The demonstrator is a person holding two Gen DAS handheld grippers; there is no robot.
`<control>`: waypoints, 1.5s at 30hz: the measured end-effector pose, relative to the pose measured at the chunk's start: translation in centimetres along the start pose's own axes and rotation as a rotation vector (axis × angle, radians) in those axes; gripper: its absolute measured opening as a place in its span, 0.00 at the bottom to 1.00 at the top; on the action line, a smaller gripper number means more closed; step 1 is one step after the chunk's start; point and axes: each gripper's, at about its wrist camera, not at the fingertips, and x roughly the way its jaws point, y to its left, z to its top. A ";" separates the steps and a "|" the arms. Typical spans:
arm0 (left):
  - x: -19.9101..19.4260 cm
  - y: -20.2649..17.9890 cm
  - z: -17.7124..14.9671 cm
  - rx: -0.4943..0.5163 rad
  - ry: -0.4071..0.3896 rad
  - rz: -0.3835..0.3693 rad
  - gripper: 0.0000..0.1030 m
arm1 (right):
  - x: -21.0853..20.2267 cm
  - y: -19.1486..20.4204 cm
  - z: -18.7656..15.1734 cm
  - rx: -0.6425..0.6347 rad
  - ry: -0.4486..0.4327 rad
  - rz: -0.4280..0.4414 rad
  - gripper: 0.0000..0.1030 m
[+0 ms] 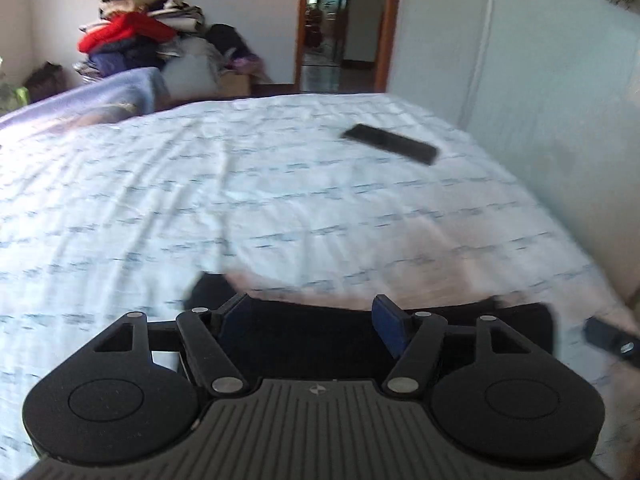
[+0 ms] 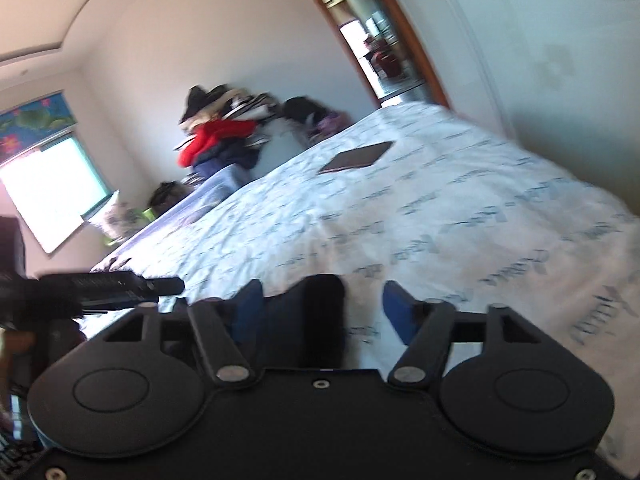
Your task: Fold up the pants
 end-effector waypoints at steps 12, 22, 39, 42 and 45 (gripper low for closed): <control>6.5 7.9 -0.6 -0.086 0.072 0.229 0.72 | 3.1 1.7 2.2 -0.198 0.072 -0.029 0.11; 5.0 9.8 -1.5 -0.174 0.031 0.266 0.61 | 2.7 2.5 2.1 -0.274 0.107 -0.148 0.06; -0.1 13.6 -3.5 -0.143 -0.024 0.195 0.73 | 24.4 17.8 0.1 -0.505 0.571 0.199 0.42; -0.7 14.6 -4.0 -0.152 -0.024 0.179 0.73 | 24.3 17.7 -0.4 -0.497 0.562 0.235 0.10; -1.0 15.2 -4.1 -0.168 -0.028 0.184 0.74 | 23.6 19.0 -0.4 -0.542 0.511 0.248 0.09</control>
